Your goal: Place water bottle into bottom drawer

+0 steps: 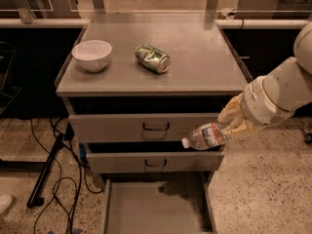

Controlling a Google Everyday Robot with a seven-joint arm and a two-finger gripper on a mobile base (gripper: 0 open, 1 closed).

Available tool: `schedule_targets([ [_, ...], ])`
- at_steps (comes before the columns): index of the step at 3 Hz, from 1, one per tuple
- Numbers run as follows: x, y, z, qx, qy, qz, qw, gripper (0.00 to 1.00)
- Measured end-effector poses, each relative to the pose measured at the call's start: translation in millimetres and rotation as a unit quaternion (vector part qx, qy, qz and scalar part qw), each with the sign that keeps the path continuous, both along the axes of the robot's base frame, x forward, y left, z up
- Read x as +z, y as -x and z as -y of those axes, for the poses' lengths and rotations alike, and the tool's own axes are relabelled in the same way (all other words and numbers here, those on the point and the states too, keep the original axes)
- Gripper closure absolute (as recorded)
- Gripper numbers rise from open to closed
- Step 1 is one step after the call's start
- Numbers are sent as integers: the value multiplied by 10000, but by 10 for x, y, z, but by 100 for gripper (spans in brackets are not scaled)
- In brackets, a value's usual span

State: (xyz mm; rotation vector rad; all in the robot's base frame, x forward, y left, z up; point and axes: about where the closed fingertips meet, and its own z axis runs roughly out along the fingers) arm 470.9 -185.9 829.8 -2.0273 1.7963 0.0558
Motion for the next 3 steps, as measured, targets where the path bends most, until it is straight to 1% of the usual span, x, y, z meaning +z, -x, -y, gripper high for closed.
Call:
schedule_targets([
  [1,-53,-31,-52,133,-5,-79,9999,100],
  [2,-278,0,-267,347,-159,-271,9989,100],
  [3,-753,92,-674,657,-475,-615,9948,100],
])
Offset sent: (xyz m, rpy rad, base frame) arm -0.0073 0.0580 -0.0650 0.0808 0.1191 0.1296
